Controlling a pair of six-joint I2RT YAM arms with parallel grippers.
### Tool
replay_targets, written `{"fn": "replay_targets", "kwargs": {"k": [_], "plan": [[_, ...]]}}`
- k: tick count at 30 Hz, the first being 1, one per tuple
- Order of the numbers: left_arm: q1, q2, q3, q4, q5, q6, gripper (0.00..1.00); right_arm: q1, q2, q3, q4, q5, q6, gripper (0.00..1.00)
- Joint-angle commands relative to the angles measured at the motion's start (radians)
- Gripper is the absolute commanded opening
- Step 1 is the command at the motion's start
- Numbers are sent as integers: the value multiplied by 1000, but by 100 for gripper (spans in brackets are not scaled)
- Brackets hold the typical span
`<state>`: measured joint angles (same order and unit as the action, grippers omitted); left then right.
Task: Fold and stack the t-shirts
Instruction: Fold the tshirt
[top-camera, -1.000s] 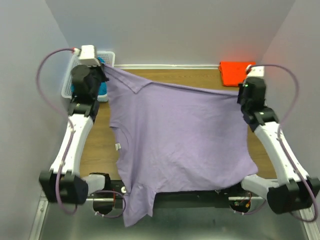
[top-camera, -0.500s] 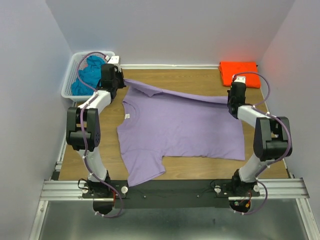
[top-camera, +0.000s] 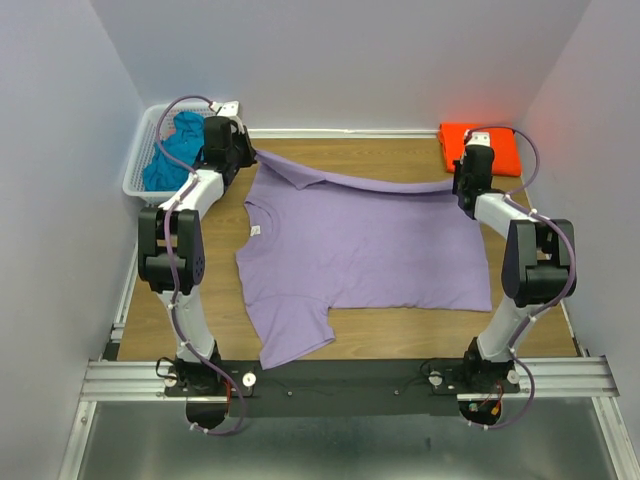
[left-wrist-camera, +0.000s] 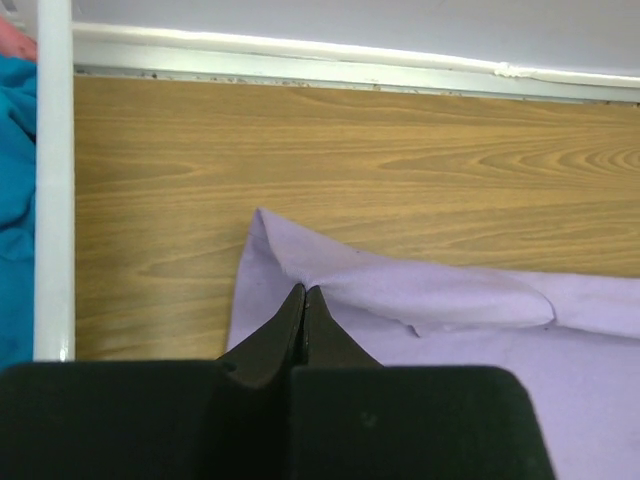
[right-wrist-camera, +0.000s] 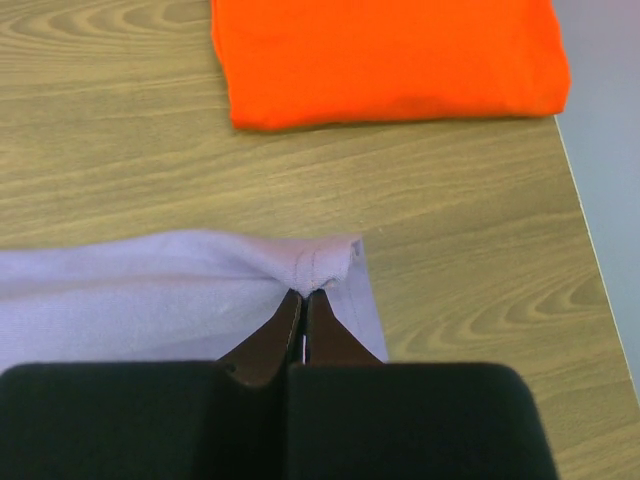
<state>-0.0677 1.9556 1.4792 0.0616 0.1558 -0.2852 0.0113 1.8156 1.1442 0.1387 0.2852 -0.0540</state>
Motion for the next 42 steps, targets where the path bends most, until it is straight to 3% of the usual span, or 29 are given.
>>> {"fn": "replay_targets", "kwargs": {"k": [1, 18, 30, 42], "plan": [[0, -63, 4, -104, 42, -68, 0, -7, -4, 29, -71, -35, 5, 1], [2, -216, -23, -374, 71, -183, 0, -65, -29, 26, -209, -26, 45, 1], [2, -323, -230, -355, 94, -235, 0, -68, -47, 11, -254, -4, 51, 1], [2, -415, -284, -382, 136, -284, 0, -68, -44, 28, -284, 2, 49, 1]]}}
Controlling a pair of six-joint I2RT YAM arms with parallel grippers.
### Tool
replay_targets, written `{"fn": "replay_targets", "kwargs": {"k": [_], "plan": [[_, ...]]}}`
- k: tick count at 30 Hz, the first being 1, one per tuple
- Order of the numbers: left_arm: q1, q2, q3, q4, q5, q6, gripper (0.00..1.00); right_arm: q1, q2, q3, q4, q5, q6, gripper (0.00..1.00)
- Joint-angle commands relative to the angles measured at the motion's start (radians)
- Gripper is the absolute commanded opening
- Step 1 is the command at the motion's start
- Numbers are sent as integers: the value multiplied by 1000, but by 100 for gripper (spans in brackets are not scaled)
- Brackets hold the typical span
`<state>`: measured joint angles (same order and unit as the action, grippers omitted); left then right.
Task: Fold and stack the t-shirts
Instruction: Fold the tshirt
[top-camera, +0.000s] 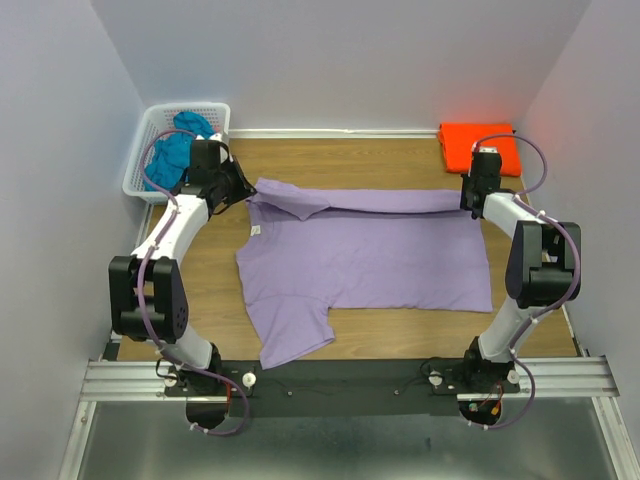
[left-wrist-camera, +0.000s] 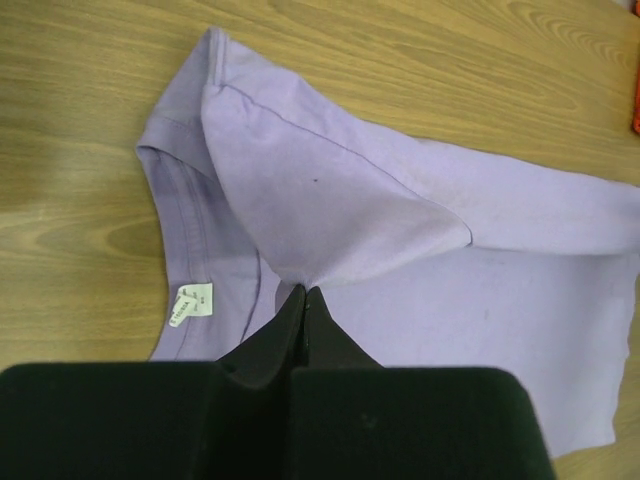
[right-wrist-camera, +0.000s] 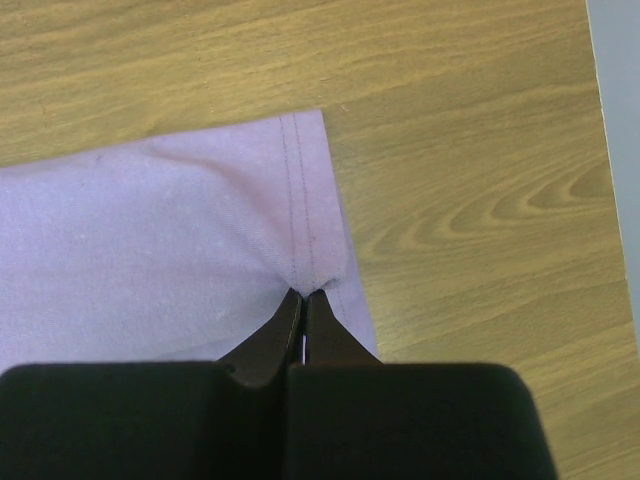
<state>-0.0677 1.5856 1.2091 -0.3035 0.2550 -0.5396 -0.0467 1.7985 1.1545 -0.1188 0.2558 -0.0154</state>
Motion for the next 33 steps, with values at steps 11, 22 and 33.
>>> {"fn": "replay_targets", "kwargs": {"k": [11, 22, 33], "plan": [[2, -39, -175, 79, 44, -69, 0, -10, 38, -32, -33, 36, 115, 4], [-1, -64, -324, 162, 87, -89, 0, -9, -23, 30, -113, -79, 230, 47], [-24, -64, -292, 175, 130, -94, 0, 172, -168, 7, -99, -412, 281, 53]]}}
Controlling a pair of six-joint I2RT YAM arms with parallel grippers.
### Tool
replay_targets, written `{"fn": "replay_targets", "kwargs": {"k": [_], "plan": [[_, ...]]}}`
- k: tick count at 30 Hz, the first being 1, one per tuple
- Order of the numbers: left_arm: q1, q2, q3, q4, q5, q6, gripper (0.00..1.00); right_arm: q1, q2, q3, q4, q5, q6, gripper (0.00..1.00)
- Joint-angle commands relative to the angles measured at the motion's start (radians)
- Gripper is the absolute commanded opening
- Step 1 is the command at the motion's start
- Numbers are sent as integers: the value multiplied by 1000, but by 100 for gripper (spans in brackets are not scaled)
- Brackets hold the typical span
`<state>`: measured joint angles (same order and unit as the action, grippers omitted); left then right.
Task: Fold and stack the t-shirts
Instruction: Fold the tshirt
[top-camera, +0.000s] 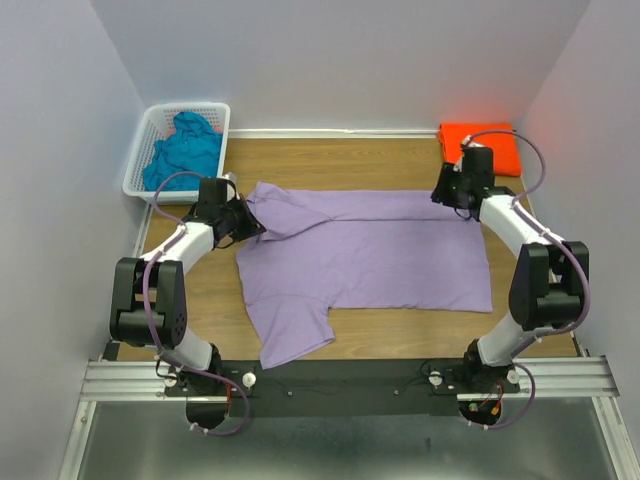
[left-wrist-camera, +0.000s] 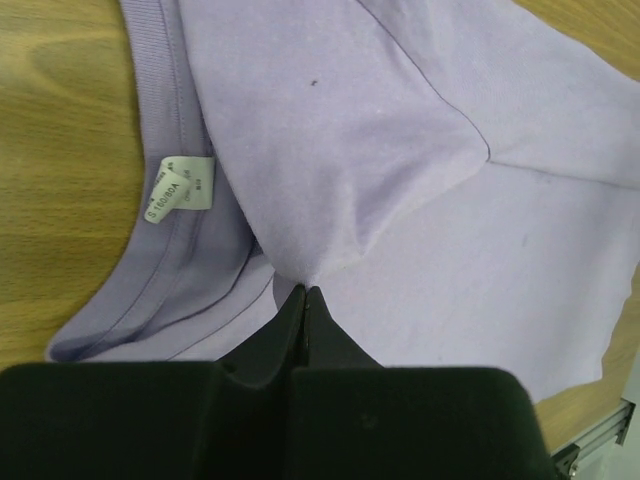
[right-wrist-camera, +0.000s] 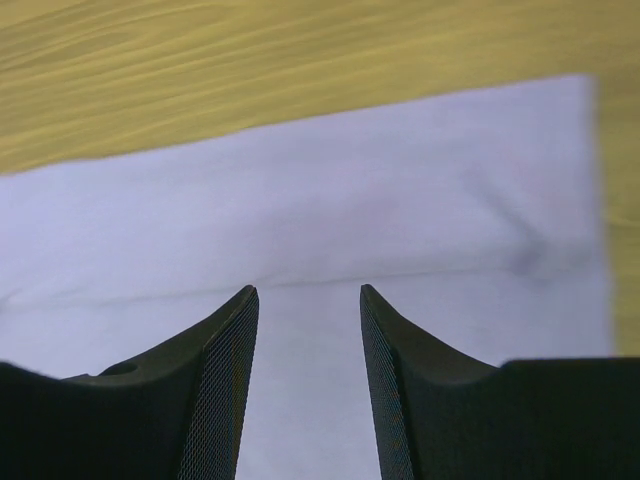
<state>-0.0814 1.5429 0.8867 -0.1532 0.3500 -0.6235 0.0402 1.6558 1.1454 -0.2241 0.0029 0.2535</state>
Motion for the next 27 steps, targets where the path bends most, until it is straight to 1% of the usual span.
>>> {"fn": "replay_targets", "kwargs": {"k": [1, 3, 4, 5, 7, 10, 13, 16, 22, 27], "plan": [[-9, -18, 53, 26, 24, -8, 0, 140, -24, 19, 23, -196, -9, 53], [-9, 2, 81, 30, 12, -1, 0, 202, -4, 31, 43, -221, -40, 52], [-11, 12, 98, 33, 1, 2, 0, 266, 5, 34, 52, -230, -75, 52], [-11, 25, 135, 37, -2, 5, 0, 295, 15, 37, 78, -230, -89, 52], [-11, 74, 175, 47, -15, 14, 0, 370, 68, 66, 92, -233, -114, 52], [-11, 149, 282, 66, -28, 30, 0, 447, 148, 123, 118, -230, -167, 50], [-11, 235, 368, 79, -31, 45, 0, 507, 206, 172, 140, -221, -213, 45], [-11, 308, 435, 101, -39, 47, 0, 555, 283, 241, 154, -199, -246, 40], [-11, 420, 537, 129, -51, 56, 0, 630, 413, 369, 155, -166, -316, 40], [-11, 470, 561, 124, -55, 68, 0, 655, 490, 427, 155, -156, -339, 40]]}}
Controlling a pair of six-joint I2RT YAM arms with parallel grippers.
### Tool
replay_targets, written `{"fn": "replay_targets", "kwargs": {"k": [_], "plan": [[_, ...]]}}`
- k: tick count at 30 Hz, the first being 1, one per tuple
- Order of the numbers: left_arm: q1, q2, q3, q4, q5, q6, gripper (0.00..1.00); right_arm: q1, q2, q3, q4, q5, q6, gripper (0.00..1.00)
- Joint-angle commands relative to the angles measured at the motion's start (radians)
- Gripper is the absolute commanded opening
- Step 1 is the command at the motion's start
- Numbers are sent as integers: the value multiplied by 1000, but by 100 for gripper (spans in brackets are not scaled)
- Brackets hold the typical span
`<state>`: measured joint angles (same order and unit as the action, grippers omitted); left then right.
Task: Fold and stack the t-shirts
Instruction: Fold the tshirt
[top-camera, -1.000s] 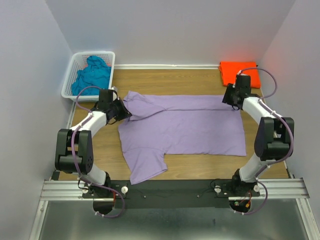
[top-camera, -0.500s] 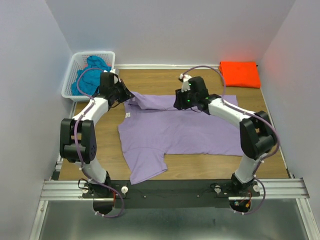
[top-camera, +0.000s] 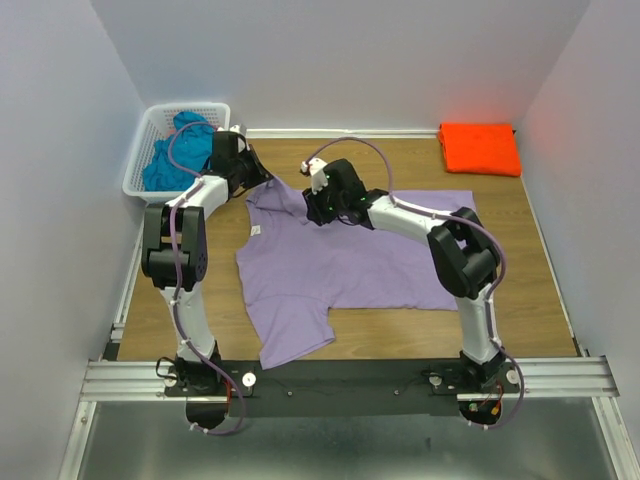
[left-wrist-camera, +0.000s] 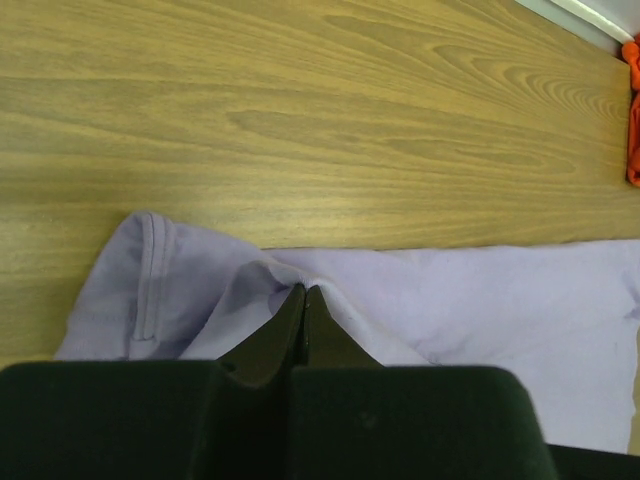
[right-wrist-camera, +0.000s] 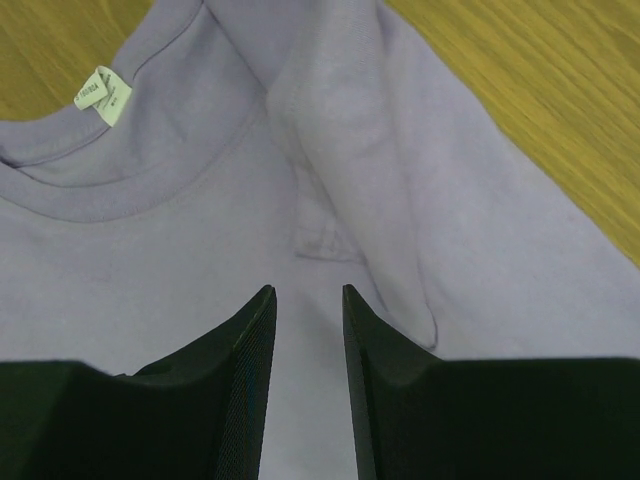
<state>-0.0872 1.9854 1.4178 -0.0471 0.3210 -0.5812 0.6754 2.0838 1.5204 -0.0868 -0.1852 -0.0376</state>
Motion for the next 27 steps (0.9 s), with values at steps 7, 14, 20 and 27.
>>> {"fn": "replay_targets", "kwargs": {"k": [7, 14, 20, 27], "plan": [[-5, 52, 33, 20, -19, 32, 0, 36, 151, 126, 16, 12, -51, 40], [-8, 61, 40, 16, -14, 35, 0, 41, 211, 159, 15, 24, -51, 40], [-8, 66, 38, 16, -13, 37, 0, 50, 220, 172, 12, 33, -58, 33], [-9, 64, 43, 13, -17, 46, 0, 50, 222, 173, 7, 56, -62, 12]]}}
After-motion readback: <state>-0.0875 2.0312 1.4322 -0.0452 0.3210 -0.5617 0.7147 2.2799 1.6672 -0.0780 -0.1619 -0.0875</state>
